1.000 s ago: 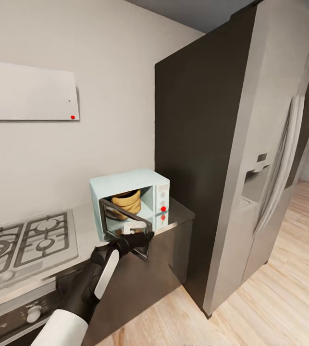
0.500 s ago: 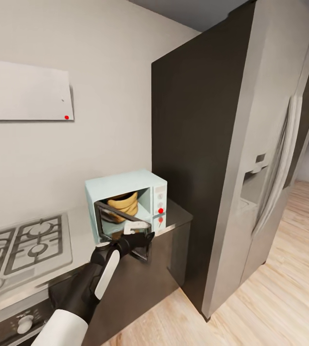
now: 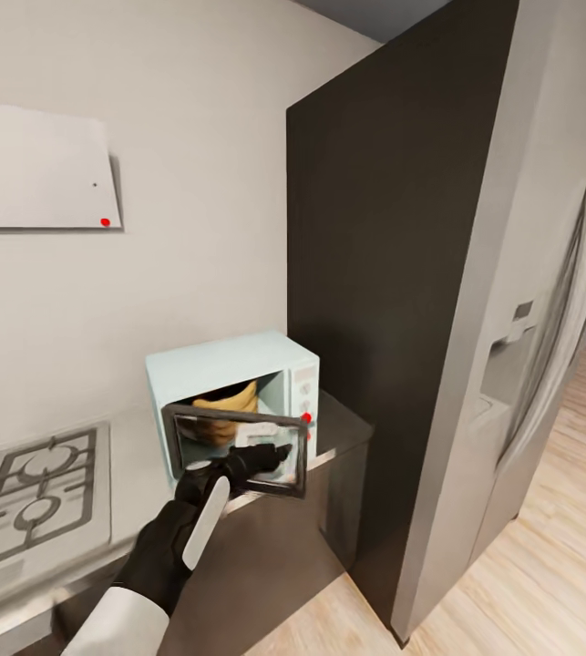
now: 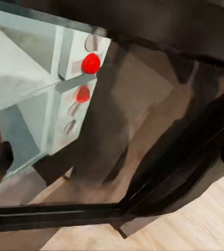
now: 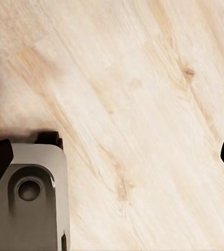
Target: In the kitchen, take the popcorn bag from the countertop, put it into the microwave, and heat it until the popcorn is cooked so the cooked popcorn ends up inside the bag.
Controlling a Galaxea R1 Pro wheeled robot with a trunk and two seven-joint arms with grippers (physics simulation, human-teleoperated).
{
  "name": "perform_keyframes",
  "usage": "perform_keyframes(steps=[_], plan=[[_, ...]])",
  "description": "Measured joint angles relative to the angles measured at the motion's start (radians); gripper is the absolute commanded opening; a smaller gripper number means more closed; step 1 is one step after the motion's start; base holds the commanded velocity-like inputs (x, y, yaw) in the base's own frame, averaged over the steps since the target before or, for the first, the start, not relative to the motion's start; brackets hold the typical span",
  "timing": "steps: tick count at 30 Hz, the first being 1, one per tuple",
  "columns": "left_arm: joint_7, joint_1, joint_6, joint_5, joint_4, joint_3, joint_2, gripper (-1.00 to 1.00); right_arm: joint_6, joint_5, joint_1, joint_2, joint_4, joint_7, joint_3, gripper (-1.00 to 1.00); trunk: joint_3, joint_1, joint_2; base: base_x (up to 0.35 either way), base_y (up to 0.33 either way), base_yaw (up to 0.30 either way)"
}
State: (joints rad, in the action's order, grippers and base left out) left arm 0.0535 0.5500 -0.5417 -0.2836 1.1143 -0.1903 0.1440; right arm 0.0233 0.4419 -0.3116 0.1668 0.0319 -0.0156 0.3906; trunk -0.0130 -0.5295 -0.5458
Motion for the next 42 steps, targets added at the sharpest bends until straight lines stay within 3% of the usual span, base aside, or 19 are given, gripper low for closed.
perform_keyframes(steps=[5, 11, 20, 23, 26, 38, 40, 42], plan=[[-0.076, 0.000, 0.002, 0.004, -0.014, 0.003, 0.007, 1.00, 0.001, 0.000, 0.000, 0.000, 0.000, 0.000, 0.000, 1.00, 0.000, 0.000, 0.000, 0.305, -0.032, 0.000], [-0.081, 0.000, 0.003, 0.006, -0.028, 0.002, 0.024, 1.00, 0.003, 0.000, 0.000, 0.000, 0.000, -0.001, 0.000, 1.00, 0.000, 0.000, 0.000, 0.261, -0.164, 0.000], [-0.084, 0.000, 0.003, 0.008, -0.028, 0.003, 0.023, 1.00, 0.003, 0.000, 0.000, 0.002, 0.000, -0.001, 0.000, 1.00, 0.000, 0.000, 0.000, 0.250, -0.177, 0.000], [-0.192, 0.000, 0.002, 0.010, -0.027, 0.005, 0.021, 1.00, 0.002, -0.001, 0.000, 0.003, 0.000, -0.001, 0.000, 1.00, 0.000, 0.000, 0.000, 0.244, -0.177, 0.000], [-0.261, 0.000, 0.002, 0.008, -0.024, 0.005, 0.022, 1.00, 0.002, 0.000, 0.000, 0.003, 0.000, -0.001, 0.000, 1.00, 0.000, 0.000, 0.000, 0.244, -0.177, 0.000], [-0.284, 0.000, 0.001, 0.011, -0.019, 0.005, 0.019, 1.00, 0.002, -0.001, 0.000, 0.006, 0.000, -0.001, 0.000, 1.00, 0.000, 0.000, 0.000, 0.199, -0.144, 0.000], [-0.327, 0.000, 0.005, -0.012, -0.015, 0.006, 0.018, 1.00, 0.002, -0.001, 0.000, 0.006, 0.000, -0.001, 0.001, 1.00, 0.000, 0.000, 0.000, 0.023, -0.014, 0.000], [-0.403, 0.000, 0.006, -0.022, -0.014, -0.030, 0.017, 1.00, 0.002, -0.001, 0.000, 0.007, 0.000, -0.001, 0.001, 1.00, 0.000, -0.001, 0.000, 0.007, -0.004, 0.000]])
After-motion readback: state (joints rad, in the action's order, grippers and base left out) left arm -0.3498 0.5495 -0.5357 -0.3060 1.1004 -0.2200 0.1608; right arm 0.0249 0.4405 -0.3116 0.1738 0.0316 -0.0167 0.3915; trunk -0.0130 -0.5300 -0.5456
